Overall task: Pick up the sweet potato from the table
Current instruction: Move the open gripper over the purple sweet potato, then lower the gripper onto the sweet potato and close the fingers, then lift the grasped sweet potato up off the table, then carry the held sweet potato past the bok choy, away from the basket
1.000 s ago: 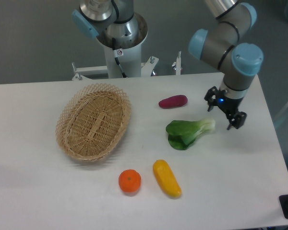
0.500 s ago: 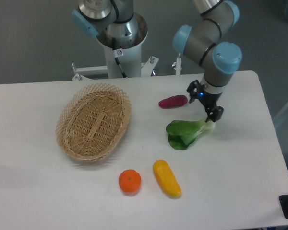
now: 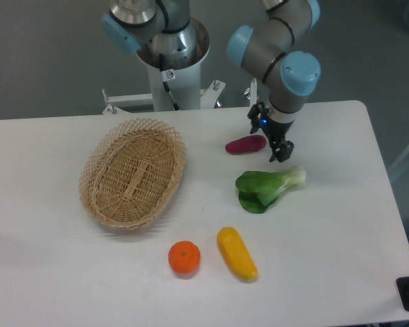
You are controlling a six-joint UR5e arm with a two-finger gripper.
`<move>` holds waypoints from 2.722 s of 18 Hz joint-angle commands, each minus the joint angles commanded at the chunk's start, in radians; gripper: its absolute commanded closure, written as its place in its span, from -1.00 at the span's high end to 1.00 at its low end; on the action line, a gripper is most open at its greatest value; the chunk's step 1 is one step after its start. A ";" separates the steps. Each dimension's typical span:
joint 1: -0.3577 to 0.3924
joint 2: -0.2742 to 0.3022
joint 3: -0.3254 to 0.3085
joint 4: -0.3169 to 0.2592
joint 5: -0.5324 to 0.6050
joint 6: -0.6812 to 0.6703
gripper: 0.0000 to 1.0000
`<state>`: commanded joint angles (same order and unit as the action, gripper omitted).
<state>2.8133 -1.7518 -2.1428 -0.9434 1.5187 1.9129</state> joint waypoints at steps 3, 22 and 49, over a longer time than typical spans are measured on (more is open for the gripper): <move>-0.008 0.000 -0.020 0.003 0.002 -0.005 1.00; -0.011 -0.005 -0.062 0.124 0.006 -0.023 -0.55; -0.106 -0.176 0.561 -0.144 0.006 -0.351 -0.53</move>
<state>2.7075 -1.9280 -1.5818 -1.0876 1.5248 1.5618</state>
